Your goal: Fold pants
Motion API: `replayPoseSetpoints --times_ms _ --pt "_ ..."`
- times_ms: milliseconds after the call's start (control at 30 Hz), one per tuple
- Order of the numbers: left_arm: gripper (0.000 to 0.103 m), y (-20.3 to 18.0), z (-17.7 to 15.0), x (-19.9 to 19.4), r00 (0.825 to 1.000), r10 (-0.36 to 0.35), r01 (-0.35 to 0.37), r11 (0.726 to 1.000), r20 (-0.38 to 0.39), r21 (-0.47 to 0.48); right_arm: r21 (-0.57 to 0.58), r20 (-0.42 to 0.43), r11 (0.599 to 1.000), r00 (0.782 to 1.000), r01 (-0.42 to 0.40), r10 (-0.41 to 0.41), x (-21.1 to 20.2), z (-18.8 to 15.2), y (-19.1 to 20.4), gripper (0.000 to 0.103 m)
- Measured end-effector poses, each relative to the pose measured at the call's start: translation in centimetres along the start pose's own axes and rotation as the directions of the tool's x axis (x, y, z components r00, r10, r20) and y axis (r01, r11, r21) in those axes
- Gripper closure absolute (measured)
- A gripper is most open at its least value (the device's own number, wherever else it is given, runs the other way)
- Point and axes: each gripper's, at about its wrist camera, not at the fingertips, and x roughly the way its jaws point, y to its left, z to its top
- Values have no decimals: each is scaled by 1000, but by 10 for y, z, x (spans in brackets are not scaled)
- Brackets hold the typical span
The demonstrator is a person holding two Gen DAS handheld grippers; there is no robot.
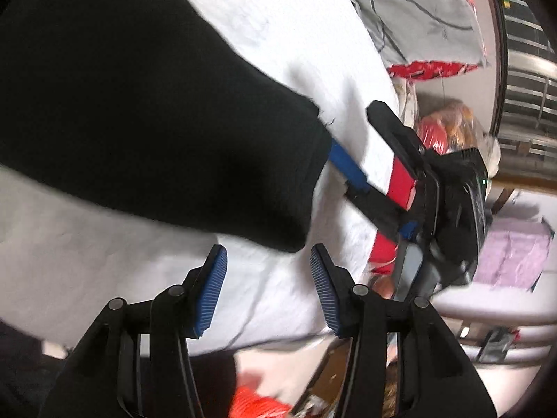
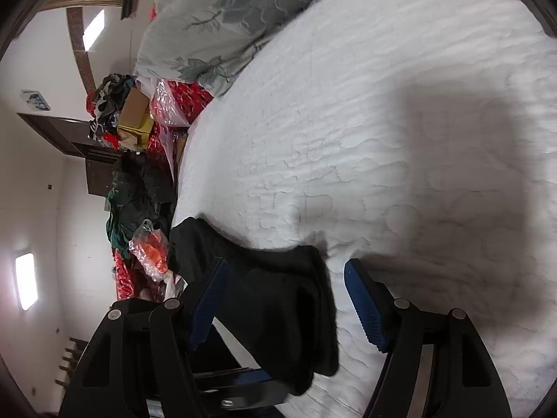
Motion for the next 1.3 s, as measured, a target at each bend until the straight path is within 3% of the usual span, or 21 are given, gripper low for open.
replayPoseSetpoints --times_ms 100,167,333,400,433,500,533,667,833,1233,1300 --pt "55 20 0 -19 999 -6 11 996 51 -85 -9 30 1000 1000 1 0 -6 -4 1 44" --pt "55 29 7 -20 998 -23 31 990 57 -138 -12 25 1000 999 21 -21 -2 -7 3 44" --pt "55 25 11 -7 999 -19 26 985 40 -172 -20 -8 995 996 93 -93 15 -20 7 58" --pt "55 25 12 -1 999 -25 29 980 26 -199 -48 6 987 988 152 -152 16 -23 11 77" --pt "55 23 12 2 1000 -18 23 978 24 -208 -64 15 981 983 184 -183 16 -24 13 81" --pt "70 21 15 6 1000 3 -1 978 11 -209 -91 22 970 974 225 -224 18 -24 17 86" --pt "88 21 17 9 1000 -4 3 977 -6 -215 -111 25 962 968 251 -250 19 -25 21 88" --pt "98 17 19 13 998 -46 33 964 -42 -266 -175 51 933 949 315 -311 18 -24 37 90" --pt "98 -9 18 11 994 -104 91 970 -45 -226 -226 91 921 948 317 -304 7 -13 58 91" --pt "98 7 20 35 995 -72 49 956 -72 -288 -228 46 911 938 344 -343 20 -4 56 91" --pt "98 10 17 36 991 -92 58 951 -98 -305 -210 45 901 924 380 -379 21 -3 49 83"
